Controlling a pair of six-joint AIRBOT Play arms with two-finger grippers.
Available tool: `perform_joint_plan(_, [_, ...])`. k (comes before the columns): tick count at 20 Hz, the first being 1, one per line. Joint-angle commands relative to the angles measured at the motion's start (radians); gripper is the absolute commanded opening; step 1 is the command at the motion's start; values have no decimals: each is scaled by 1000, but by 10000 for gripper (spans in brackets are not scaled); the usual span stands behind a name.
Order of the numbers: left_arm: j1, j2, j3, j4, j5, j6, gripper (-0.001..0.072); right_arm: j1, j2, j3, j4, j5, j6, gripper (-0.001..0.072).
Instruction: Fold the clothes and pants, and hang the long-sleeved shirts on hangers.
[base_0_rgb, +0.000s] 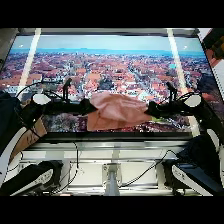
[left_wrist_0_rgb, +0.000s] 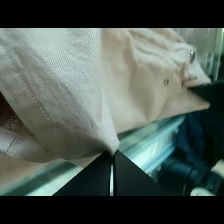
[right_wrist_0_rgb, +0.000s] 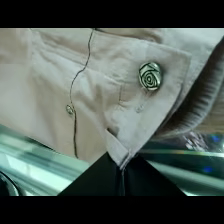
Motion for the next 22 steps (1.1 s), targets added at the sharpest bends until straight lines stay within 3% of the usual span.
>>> perform_joint_plan(1, [2, -1, -1, 286, -124, -164, 12, -5, -1, 0, -101, 112, -31, 30])
perform_joint_plan(3, [-13, -1, -2, 423, -124, -231, 12, -5, -3, 0, -118, 56, -31, 30])
perform_joint_plan(6, [-34, -1, -2, 433, -113, -233, 29, -5, -8, -1, -143, 13, -32, 31])
perform_joint_plan(7, [-43, -1, -2, 426, -113, -230, 174, -5, -8, -1, -149, 4, -37, 65])
perform_joint_plan(9, [-61, -1, -2, 418, -113, -230, 632, -5, -8, 0, -145, -11, -61, 458])
perform_joint_plan(10, [-66, -1, -2, 412, -113, -229, 691, -5, -8, 0, -138, -11, -73, 535])
perform_joint_plan(15, [-50, 0, 26, 397, -113, -184, 690, -6, -6, 37, -186, 1, -117, 535])
perform_joint_plan(18, [4, 0, 93, 396, -113, -184, 685, -10, -6, 162, -306, 21, -116, 535])
perform_joint_plan(22, [55, 0, 168, 396, -113, -184, 685, -110, -43, 327, -315, 51, -98, 535])
